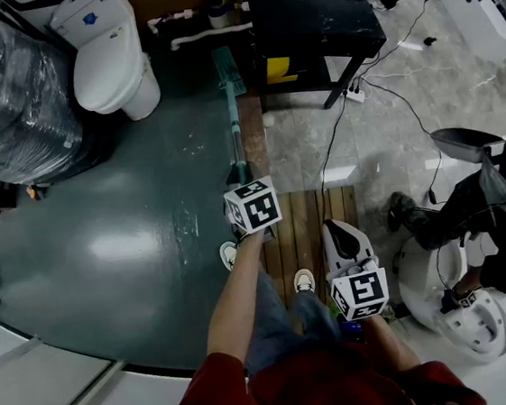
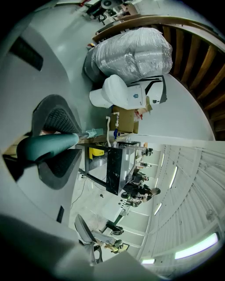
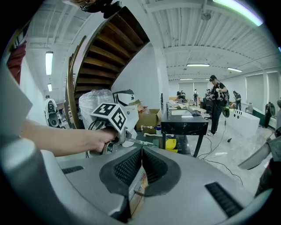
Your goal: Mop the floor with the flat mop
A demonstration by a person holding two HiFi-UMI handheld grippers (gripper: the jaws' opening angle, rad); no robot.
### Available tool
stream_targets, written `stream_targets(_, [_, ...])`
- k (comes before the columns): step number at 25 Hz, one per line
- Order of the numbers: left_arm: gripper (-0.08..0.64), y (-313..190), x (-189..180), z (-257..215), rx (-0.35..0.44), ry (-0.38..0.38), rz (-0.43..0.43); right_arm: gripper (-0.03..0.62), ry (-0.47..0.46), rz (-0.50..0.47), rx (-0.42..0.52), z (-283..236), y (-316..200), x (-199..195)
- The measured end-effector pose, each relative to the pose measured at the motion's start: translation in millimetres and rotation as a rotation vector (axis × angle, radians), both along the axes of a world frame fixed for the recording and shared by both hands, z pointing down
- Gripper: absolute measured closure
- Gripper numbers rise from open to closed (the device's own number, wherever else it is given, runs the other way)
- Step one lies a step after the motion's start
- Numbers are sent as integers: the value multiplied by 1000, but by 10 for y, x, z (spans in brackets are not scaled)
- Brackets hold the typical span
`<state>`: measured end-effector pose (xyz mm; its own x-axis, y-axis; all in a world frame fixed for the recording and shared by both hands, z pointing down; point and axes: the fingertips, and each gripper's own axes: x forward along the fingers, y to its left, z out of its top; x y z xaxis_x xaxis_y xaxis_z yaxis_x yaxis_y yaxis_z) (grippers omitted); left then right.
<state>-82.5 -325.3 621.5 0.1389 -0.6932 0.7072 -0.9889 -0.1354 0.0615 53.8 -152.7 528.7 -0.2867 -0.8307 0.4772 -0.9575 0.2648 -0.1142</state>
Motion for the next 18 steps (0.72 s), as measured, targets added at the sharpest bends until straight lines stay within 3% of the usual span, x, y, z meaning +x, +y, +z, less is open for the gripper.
stream_targets(18, [436, 1159, 57, -322, -27, 5, -56, 574, -20, -58, 65, -449, 538, 210])
